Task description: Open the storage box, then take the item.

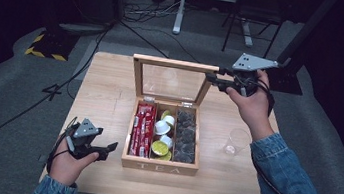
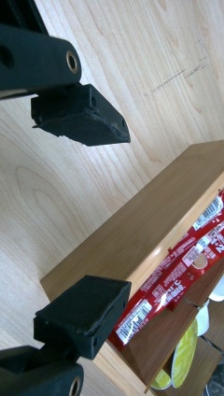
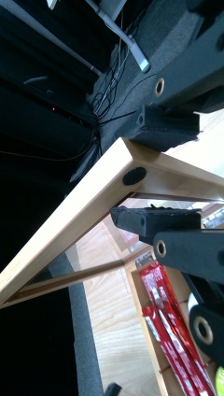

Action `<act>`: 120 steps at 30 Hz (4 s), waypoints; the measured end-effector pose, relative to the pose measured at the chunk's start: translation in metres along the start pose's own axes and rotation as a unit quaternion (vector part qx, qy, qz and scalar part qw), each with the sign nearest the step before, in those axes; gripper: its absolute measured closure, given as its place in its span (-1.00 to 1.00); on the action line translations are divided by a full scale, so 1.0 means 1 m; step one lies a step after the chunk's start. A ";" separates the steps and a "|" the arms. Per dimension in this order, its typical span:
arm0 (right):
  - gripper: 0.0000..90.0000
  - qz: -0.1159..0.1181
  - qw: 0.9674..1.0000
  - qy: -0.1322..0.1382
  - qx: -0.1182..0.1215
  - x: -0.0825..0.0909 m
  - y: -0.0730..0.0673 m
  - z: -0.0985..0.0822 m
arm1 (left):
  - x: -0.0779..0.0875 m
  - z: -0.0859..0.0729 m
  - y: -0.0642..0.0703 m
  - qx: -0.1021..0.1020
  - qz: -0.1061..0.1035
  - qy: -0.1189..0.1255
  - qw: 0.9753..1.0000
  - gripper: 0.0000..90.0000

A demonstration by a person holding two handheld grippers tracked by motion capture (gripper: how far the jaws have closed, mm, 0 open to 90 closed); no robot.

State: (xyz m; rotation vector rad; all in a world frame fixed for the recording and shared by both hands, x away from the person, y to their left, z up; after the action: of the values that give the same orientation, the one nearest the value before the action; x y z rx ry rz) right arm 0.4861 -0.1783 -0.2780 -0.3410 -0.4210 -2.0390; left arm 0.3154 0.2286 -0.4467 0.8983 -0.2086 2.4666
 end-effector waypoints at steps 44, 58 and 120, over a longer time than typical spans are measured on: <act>0.01 -0.084 0.994 -0.023 -0.060 -0.067 0.047 -0.014 | -0.005 -0.011 -0.012 0.019 0.006 -0.014 1.000 -0.42; 0.01 -0.085 0.991 -0.059 -0.084 -0.081 0.052 -0.039 | -0.006 -0.014 -0.015 0.026 0.006 -0.019 0.999 -0.42; -0.02 0.086 0.979 -0.142 -0.117 -0.038 -0.065 -0.096 | -0.045 -0.037 -0.021 -0.011 0.032 -0.090 0.995 -0.55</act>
State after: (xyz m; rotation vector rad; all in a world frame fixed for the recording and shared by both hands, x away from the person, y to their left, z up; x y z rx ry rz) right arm 0.4412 -0.1606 -0.3901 -0.7924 -0.3111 -1.8768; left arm 0.3349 0.2398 -0.5042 1.1205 -0.3300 2.4372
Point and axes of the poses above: each handheld gripper's, and its own axes: x roughly backward along the jaws, z roughly out of its top, y roughly to its right, the point moved 1 cm from there along -x, roughly forward along the jaws, and after that the axes turned 6 degrees about z, right-handed, at the moved point
